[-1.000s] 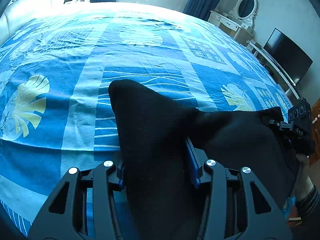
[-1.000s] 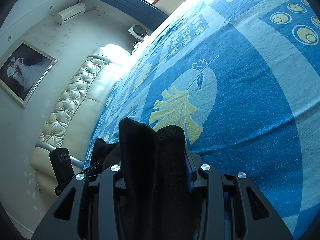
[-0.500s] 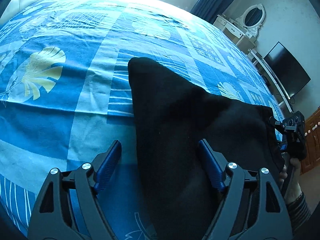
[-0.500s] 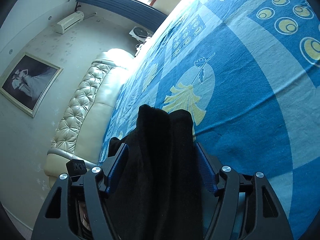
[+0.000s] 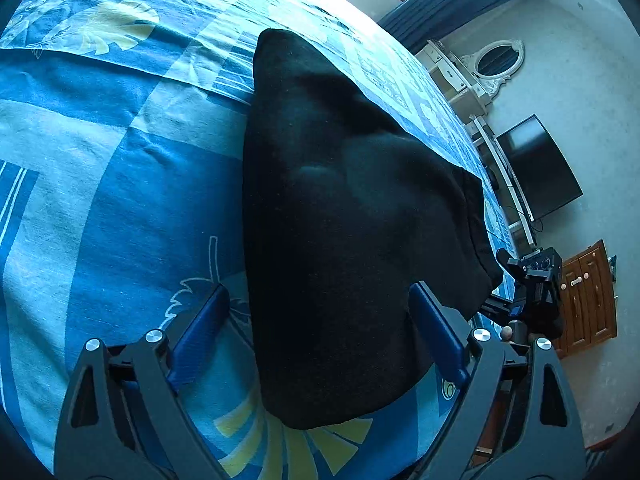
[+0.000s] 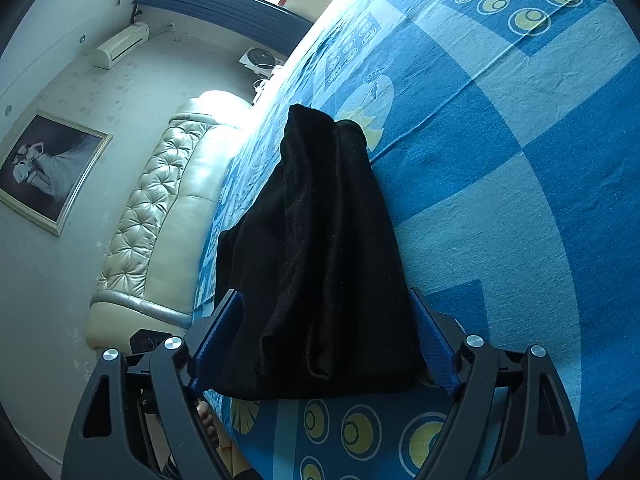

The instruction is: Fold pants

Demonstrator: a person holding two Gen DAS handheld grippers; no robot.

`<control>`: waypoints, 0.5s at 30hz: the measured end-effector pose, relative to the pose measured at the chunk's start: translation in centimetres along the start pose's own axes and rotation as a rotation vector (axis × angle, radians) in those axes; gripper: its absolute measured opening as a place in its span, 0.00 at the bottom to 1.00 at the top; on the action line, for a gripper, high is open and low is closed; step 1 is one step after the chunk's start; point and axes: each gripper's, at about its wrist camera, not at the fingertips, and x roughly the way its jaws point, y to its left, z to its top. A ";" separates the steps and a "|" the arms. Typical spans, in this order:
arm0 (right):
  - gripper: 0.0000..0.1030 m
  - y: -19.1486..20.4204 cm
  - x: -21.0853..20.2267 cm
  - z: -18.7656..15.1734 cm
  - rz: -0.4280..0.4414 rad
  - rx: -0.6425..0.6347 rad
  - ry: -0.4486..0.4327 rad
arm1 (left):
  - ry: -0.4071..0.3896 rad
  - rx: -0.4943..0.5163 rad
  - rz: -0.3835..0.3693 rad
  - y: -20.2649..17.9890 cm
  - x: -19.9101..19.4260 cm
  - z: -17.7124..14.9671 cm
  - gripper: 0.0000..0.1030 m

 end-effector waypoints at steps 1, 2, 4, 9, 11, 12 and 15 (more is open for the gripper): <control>0.77 0.5 0.5 -0.1 -0.041 -0.022 0.014 | 0.003 0.013 0.028 -0.4 0.3 0.0 0.83; 0.72 0.9 0.8 -0.1 -0.075 -0.040 0.024 | 0.003 0.022 0.059 -0.7 0.7 0.1 0.77; 0.52 1.1 1.2 -0.3 -0.107 -0.057 0.047 | 0.006 0.010 0.063 -1.1 0.8 0.0 0.59; 0.38 1.5 0.1 -0.2 -0.064 -0.052 0.044 | -0.009 0.010 0.095 -1.8 -0.1 0.1 0.44; 0.37 1.8 -0.3 -0.3 -0.060 -0.055 0.036 | -0.012 0.009 0.104 -2.2 -0.6 0.0 0.42; 0.37 1.6 -0.5 -0.2 -0.057 -0.054 0.036 | -0.013 0.012 0.106 -2.4 -0.9 0.0 0.41; 0.37 1.2 -1.1 -0.7 -0.047 -0.033 0.047 | -0.007 0.036 0.119 -3.1 -1.3 -0.6 0.41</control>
